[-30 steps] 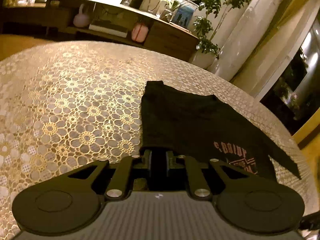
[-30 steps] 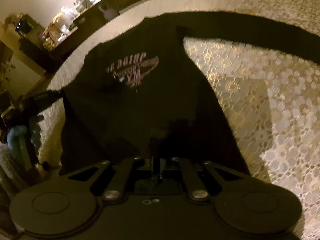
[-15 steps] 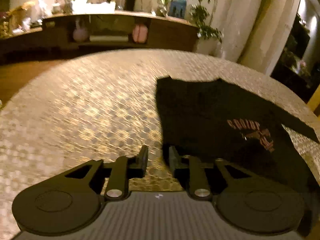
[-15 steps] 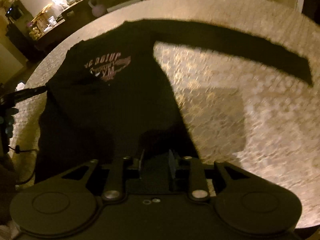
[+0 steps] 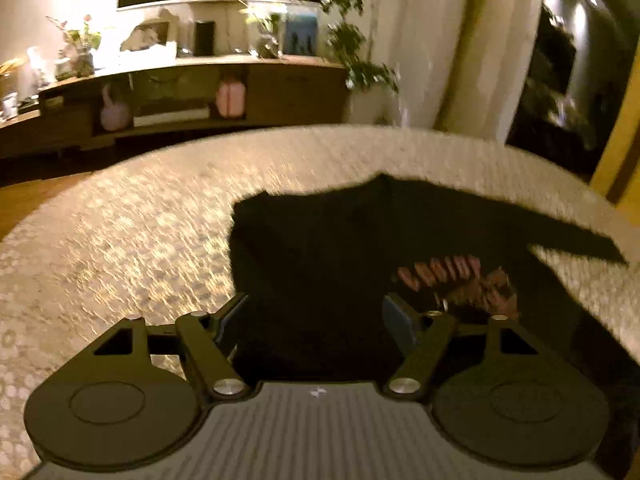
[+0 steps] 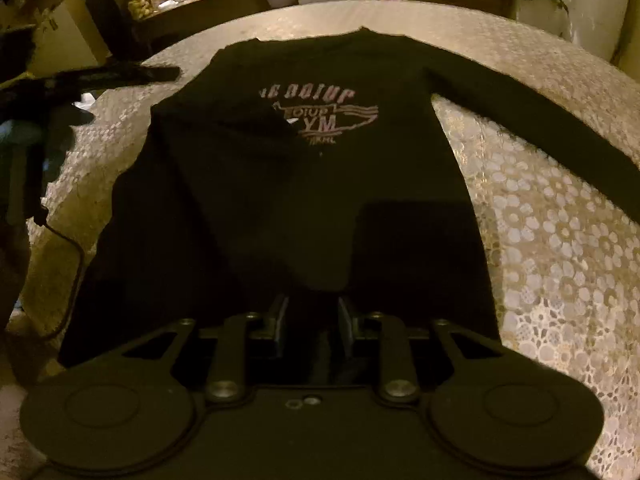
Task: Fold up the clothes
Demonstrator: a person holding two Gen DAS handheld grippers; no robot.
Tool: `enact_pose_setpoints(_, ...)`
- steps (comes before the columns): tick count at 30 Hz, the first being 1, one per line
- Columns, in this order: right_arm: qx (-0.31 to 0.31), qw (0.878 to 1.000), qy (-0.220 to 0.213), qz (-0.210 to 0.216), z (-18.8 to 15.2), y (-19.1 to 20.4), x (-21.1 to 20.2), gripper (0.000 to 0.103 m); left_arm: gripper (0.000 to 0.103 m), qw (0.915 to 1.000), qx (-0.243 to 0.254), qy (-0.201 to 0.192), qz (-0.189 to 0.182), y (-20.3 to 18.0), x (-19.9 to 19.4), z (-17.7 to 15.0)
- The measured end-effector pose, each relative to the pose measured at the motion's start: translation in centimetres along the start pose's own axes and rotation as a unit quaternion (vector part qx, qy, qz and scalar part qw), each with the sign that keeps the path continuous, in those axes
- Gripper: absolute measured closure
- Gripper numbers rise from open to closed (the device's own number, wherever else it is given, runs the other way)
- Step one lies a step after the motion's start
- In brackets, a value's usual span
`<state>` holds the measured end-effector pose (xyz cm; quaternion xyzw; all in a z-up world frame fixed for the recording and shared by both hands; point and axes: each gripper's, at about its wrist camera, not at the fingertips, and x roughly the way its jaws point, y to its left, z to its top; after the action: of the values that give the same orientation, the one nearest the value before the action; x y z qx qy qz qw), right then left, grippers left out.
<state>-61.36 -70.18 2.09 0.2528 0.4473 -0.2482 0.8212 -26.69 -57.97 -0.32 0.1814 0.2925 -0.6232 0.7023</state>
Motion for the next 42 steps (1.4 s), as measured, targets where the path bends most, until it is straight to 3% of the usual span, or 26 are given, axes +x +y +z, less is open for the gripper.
enact_pose_setpoints(7, -0.039, 0.999, 0.023, 0.001, -2.0, 0.5, -1.0, 0.000, 0.031, 0.9972, 0.062, 0.036, 0.019, 0.5, 0.4, -2.3)
enact_pose_setpoints(10, -0.065, 0.997, 0.034, -0.008, -2.5, 1.2, -1.7, 0.000, 0.031, 0.9973, 0.059, 0.043, 0.014, 1.3, 0.2, -2.1)
enact_pose_setpoints(13, -0.094, 0.995, 0.017, -0.015, -2.2, 2.7, -2.1, 0.000, 0.031, 0.9989, 0.043, 0.016, 0.009, 1.6, -0.7, -0.6)
enact_pose_setpoints(16, -0.120, 0.993, -0.005, -0.006, -0.9, 4.8, -1.5, 0.000, 0.031, 0.9987, 0.045, 0.022, 0.007, 1.0, 0.2, 1.5)
enact_pose_setpoints(22, -0.179, 0.984, -0.011, 0.001, 2.5, 9.4, 2.1, 0.000, 0.031, 0.9862, 0.109, 0.124, -0.013, -1.3, 5.1, 3.3)
enact_pose_setpoints(26, -0.194, 0.981, -0.017, -0.003, 4.2, 10.9, 3.9, 0.000, 0.031, 0.9802, 0.100, 0.163, -0.050, -1.9, 6.7, 4.5)
enact_pose_setpoints(31, -0.192, 0.981, -0.032, 0.009, 5.6, 11.6, 5.4, 0.000, 0.036, 0.9769, 0.081, 0.191, -0.053, -1.4, 8.7, 5.4)
enact_pose_setpoints(42, -0.217, 0.974, -0.058, -0.021, 5.1, 12.3, 6.4, 0.000, 0.036, 0.9771, 0.068, 0.193, -0.060, -0.5, 9.1, 6.2)
